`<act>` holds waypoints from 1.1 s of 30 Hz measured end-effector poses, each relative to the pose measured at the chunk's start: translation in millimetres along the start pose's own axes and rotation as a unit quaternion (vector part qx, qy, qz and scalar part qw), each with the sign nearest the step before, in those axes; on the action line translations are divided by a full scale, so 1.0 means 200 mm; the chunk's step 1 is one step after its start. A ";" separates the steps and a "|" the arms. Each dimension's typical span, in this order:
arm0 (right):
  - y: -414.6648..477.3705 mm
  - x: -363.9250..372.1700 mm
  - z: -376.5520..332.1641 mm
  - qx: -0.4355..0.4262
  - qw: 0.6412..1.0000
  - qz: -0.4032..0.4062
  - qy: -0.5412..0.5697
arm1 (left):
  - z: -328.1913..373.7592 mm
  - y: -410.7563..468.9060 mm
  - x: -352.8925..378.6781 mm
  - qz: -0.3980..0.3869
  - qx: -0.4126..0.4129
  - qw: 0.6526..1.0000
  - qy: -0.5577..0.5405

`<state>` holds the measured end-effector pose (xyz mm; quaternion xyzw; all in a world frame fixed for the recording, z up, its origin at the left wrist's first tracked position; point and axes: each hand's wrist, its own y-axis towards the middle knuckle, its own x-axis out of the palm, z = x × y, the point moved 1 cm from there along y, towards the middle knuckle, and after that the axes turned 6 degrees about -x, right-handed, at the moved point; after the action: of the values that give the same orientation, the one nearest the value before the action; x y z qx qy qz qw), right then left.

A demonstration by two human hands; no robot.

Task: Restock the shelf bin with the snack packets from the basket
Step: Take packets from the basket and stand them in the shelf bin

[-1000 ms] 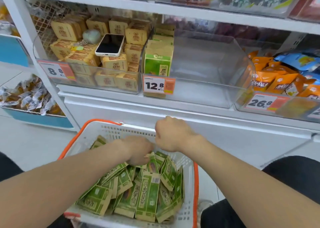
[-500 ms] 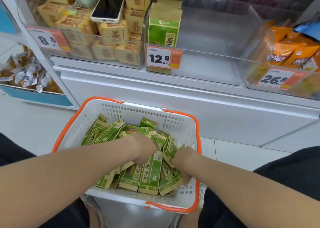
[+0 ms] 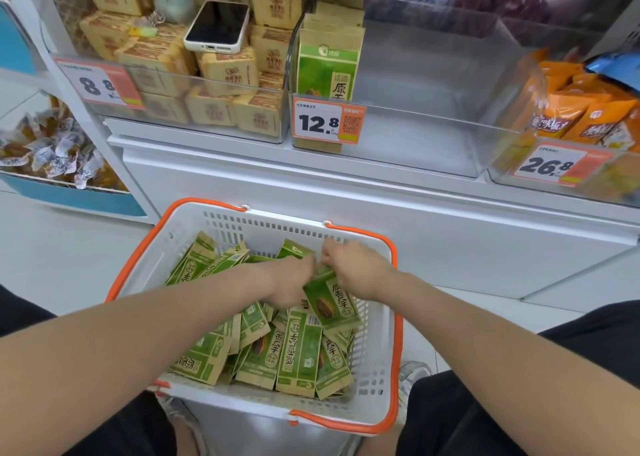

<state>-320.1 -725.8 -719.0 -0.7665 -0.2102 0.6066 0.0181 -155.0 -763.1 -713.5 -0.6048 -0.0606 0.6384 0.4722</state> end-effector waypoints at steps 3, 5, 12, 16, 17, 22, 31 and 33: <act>0.02 -0.08 0.04 0.062 0.987 0.097 0.111 | -0.01 0.01 -0.10 0.110 -0.028 0.972 -0.206; 0.03 -0.13 0.04 0.080 0.968 0.174 0.163 | -0.01 -0.02 -0.16 0.203 -0.030 0.930 -0.305; -0.04 -0.38 -0.17 0.042 0.825 0.456 0.331 | 0.05 -0.15 -0.33 0.385 -0.012 0.822 -0.419; -0.08 -0.55 -0.26 0.003 0.788 0.400 0.468 | 0.08 -0.22 -0.49 0.510 0.012 0.767 -0.388; -0.08 -0.59 -0.27 -0.012 0.797 0.383 0.467 | 0.09 -0.23 -0.53 0.523 0.033 0.755 -0.394; -0.12 -0.86 -0.24 -0.040 0.815 0.411 0.406 | 0.15 -0.34 -0.75 0.543 0.141 0.711 -0.424; -0.17 -1.27 -0.16 -0.111 0.753 0.577 0.296 | 0.11 -0.27 -0.93 0.621 0.088 0.729 -0.274; -0.17 -1.31 -0.16 -0.125 0.774 0.564 0.260 | 0.10 -0.26 -0.95 0.618 0.082 0.740 -0.254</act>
<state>-345.7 -777.0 -458.9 -0.8717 0.1985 0.2535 -0.3693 -178.2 -852.3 -538.8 -0.2840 0.2618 0.9223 -0.0107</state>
